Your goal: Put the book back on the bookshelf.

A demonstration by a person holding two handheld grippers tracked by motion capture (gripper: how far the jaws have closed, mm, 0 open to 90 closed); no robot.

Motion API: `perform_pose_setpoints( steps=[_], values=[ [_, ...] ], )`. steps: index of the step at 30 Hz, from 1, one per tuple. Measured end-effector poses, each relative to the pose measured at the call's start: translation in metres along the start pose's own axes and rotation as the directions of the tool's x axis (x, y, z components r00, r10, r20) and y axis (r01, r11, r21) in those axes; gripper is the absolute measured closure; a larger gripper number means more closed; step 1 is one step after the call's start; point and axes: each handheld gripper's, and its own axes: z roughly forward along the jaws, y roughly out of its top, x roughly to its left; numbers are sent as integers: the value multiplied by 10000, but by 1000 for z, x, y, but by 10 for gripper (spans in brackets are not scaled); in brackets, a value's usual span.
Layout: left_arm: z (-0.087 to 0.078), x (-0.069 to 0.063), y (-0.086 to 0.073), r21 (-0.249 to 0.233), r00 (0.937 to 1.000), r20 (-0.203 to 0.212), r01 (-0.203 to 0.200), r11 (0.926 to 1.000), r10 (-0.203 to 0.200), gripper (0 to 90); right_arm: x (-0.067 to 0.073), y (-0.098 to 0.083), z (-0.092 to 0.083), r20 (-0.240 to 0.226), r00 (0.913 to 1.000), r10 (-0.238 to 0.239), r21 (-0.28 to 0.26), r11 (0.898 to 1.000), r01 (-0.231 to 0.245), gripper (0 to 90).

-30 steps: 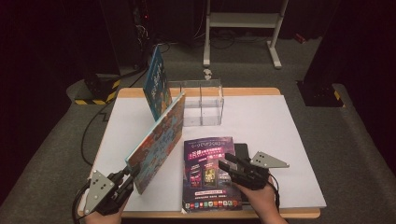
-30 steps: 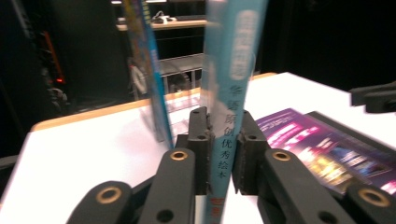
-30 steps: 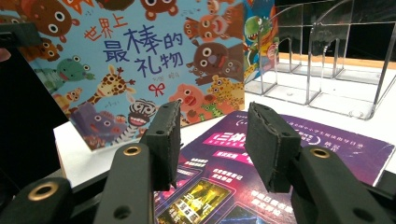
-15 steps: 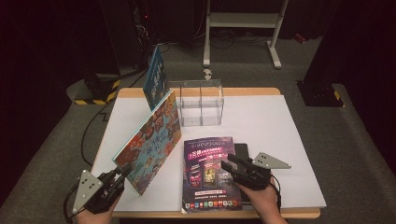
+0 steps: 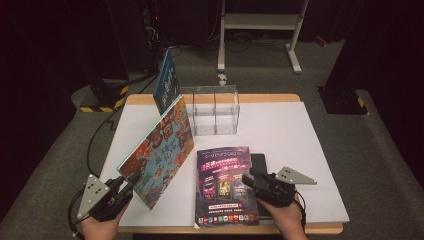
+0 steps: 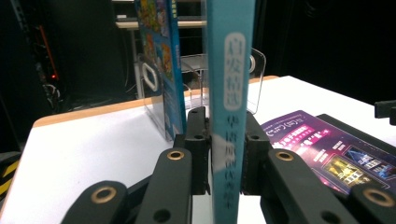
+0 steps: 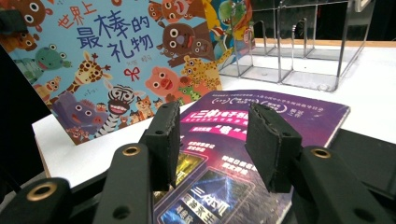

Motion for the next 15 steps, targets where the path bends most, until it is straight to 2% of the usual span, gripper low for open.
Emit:
perform_pose_setpoints(
  steps=[2, 3, 4, 7, 11, 13, 15],
  values=[
    [1, 0, 1, -15, 9999, 54, 132, 9999, -131, 776, 0, -1, -1, 20, 10000, 18, 14, 10000, -18, 542],
    [3, 2, 2, -38, 9991, 186, 374, 9993, -373, 776, -1, -2, -2, 49, 10000, 45, 36, 10000, -45, 541],
    [3, 2, 2, -38, 9991, 186, 374, 9993, -373, 776, -1, -2, -2, 49, 10000, 45, 36, 10000, -45, 541],
    [8, 2, 5, 18, 9996, 4, 270, 9996, -270, 776, -2, -5, -4, 115, 9999, 51, 76, 10000, -51, 540],
    [11, 2, 6, 32, 9998, 18, 176, 9998, -176, 767, -2, -6, -4, 119, 9999, 75, 119, 9999, -76, 538],
    [18, -1, 6, -12, 9999, -107, -101, 9999, 101, 757, -2, -6, -3, 109, 9999, 56, 144, 9999, -57, 535],
    [22, -3, 7, -36, 9999, -137, -28, 10000, 28, 740, -2, -6, -3, 120, 9999, 50, 155, 9999, -52, 533]
  ],
)
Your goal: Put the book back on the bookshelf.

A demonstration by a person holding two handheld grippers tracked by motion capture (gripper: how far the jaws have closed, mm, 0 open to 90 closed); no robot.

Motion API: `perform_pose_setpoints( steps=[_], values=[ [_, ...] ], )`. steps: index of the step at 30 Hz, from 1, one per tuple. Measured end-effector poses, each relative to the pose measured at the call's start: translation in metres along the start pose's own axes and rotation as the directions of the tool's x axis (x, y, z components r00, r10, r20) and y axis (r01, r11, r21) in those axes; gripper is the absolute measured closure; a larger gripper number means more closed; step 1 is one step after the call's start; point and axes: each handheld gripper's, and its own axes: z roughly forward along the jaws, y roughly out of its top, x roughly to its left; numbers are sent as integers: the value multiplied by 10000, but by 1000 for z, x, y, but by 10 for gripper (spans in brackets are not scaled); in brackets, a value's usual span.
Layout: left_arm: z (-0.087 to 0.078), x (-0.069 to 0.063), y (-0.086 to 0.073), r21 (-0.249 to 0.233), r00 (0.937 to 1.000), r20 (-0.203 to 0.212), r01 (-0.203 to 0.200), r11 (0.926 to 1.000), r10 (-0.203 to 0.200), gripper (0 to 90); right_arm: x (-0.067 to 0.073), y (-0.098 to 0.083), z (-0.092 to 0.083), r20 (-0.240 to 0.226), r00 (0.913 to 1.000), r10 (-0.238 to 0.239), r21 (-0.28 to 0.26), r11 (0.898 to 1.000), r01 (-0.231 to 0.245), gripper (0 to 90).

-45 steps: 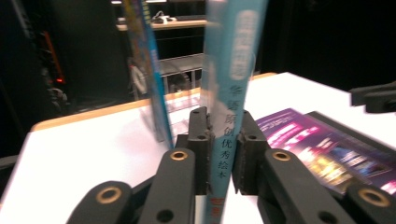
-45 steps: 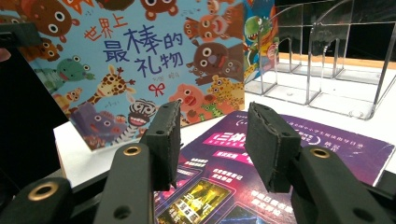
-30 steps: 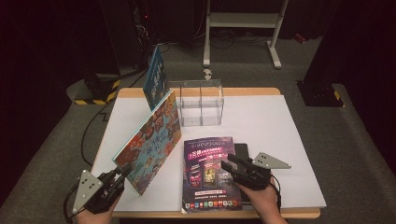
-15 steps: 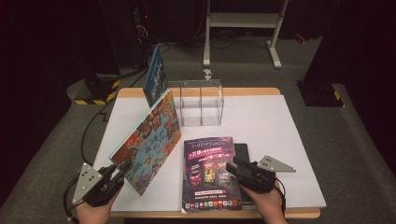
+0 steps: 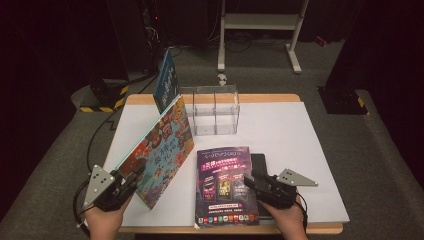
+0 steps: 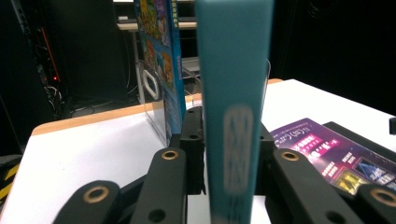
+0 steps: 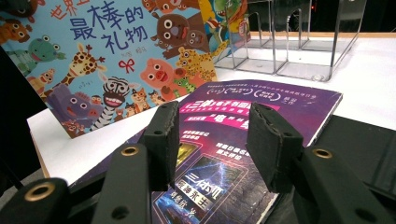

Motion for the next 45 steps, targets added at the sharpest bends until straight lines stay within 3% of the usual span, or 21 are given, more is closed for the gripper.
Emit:
perform_pose_setpoints(
  steps=[9, 12, 15, 18, 27, 33, 39, 45],
  values=[
    [13, -2, 2, 43, 9999, 103, -59, 10000, 59, 757, -3, 3, -2, 426, 9983, -392, -24, 9992, 394, 512],
    [16, -2, 4, -2, 9999, 140, -78, 10000, 78, 775, -10, 4, -3, 685, 9955, -654, 323, 9975, 633, 509],
    [17, -3, 3, 11, 9998, 102, -199, 9998, 199, 762, -15, 0, -6, 790, 9956, -497, 286, 9985, 475, 506],
    [19, -6, 4, -101, 9999, 43, -105, 9999, 106, 740, -17, -4, -7, 736, 9967, -347, 262, 9991, 329, 504],
    [25, -14, 2, -140, 9997, 231, -10, 9999, 13, 802, -15, -9, -7, 490, 9982, -346, 391, 9987, 327, 507],
    [31, -19, 5, -240, 9999, 122, 49, 9997, -46, 809, -14, -8, -6, 364, 9989, -309, 349, 9990, 296, 510],
    [43, -29, 12, -153, 9998, 99, -194, 9997, 196, 811, -15, -7, -8, 339, 9991, -242, 267, 9994, 233, 510],
    [57, -30, 29, -81, 9997, 188, 173, 9998, -171, 813, -18, -6, -12, 321, 9994, -120, 106, 9999, 117, 512]
  ],
)
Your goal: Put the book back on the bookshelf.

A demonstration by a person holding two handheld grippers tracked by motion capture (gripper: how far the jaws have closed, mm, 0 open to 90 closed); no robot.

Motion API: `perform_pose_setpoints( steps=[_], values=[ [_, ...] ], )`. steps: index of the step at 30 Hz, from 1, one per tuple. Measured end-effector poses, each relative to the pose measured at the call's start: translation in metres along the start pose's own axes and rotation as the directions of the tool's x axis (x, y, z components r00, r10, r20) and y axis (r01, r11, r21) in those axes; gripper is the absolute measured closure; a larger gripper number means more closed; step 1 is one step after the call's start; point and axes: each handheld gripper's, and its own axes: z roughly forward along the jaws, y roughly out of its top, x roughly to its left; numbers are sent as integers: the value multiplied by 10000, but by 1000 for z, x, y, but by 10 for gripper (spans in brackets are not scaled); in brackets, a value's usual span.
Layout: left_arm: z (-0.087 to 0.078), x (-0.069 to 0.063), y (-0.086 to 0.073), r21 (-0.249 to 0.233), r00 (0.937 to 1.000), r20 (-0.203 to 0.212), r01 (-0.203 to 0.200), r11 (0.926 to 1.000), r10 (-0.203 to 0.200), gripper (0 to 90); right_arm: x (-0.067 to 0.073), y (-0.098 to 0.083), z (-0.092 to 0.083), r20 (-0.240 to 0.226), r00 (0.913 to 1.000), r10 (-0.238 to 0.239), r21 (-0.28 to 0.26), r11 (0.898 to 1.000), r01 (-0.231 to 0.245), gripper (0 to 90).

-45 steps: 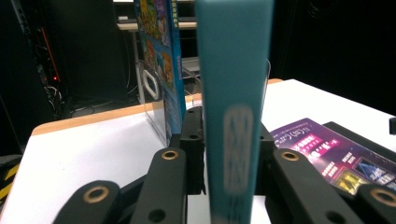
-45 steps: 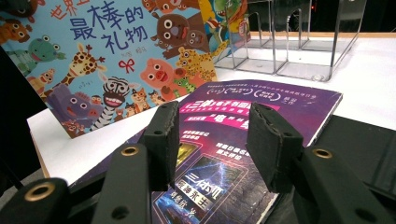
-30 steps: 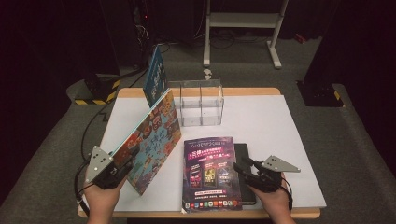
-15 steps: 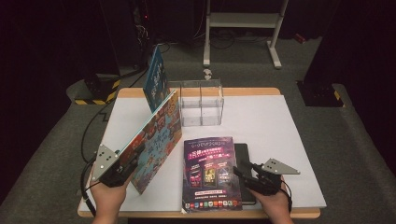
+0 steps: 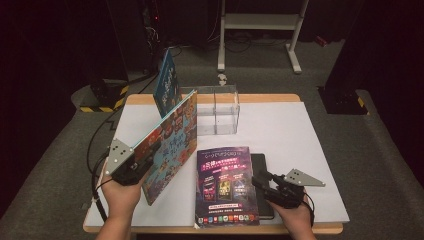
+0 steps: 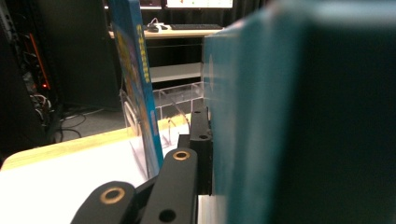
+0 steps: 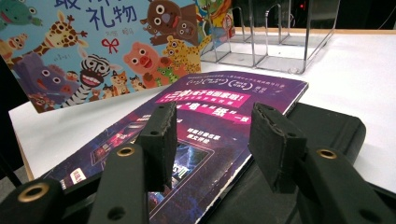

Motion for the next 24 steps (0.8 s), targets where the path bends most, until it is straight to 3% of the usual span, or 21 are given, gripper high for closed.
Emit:
perform_pose_setpoints(
  steps=[10, 13, 24],
  values=[
    [9, -1, 15, -580, 9986, -529, 63, 9983, -94, 813, -1, 2, -2, -36, 10000, 14, -96, 10000, -14, 518],
    [15, -2, 17, -677, 9960, -882, -205, 9975, 145, 812, -1, 2, -3, -61, 10000, 41, -108, 9999, -41, 519],
    [58, -4, 15, -992, 9884, -1485, -478, 9939, 327, 812, 1, 3, -4, -132, 9999, -10, -150, 9999, 8, 522]
  ],
)
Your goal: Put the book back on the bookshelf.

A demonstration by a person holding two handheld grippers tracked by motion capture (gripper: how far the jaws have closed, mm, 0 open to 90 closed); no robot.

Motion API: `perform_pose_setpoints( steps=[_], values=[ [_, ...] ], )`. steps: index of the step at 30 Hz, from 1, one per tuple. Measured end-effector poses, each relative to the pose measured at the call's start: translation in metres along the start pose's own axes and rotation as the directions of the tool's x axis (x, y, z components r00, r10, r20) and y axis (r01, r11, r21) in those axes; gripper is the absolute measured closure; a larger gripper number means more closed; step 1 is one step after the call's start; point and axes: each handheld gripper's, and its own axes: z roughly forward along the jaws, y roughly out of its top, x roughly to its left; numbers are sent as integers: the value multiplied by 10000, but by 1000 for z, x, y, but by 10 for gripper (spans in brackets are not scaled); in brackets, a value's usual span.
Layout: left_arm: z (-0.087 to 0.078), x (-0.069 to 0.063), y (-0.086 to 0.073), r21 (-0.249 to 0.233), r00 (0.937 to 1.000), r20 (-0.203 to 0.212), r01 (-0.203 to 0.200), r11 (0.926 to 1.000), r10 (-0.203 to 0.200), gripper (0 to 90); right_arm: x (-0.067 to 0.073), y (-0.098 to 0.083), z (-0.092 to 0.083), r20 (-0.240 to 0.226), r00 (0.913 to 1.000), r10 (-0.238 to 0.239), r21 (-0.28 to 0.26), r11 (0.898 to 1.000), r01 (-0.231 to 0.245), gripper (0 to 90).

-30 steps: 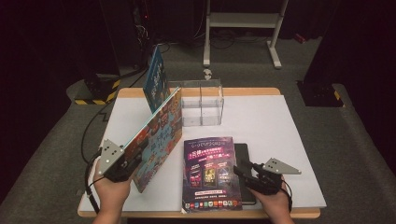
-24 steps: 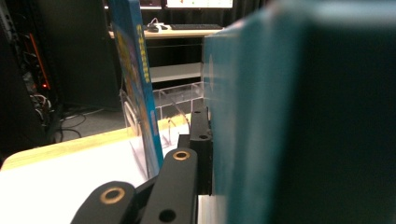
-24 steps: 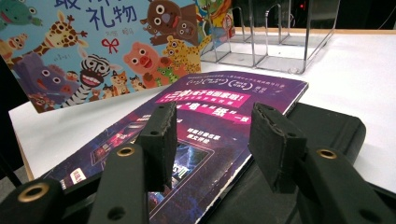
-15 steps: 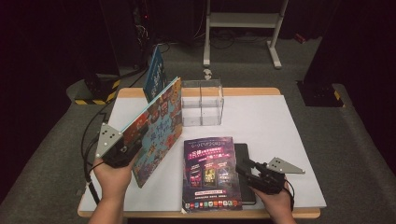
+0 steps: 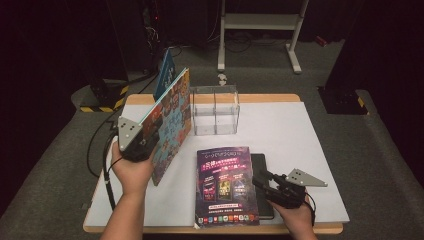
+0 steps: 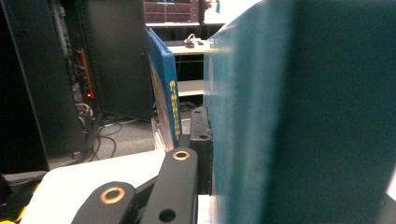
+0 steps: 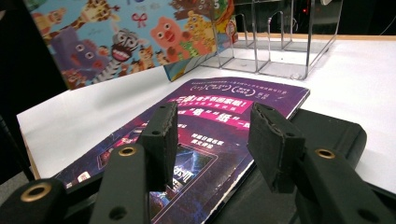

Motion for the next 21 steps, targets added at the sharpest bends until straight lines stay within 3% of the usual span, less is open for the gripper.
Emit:
perform_pose_setpoints(
  steps=[11, 21],
  values=[
    [44, -7, -13, -255, 9983, -578, 89, 9996, -104, 811, 1, 0, -1, -100, 9999, -6, -35, 10000, 6, 524],
    [68, -8, -22, -371, 9956, -928, -148, 9992, 113, 811, 2, 0, -1, -183, 9998, -14, 3, 10000, 14, 525]
  ],
)
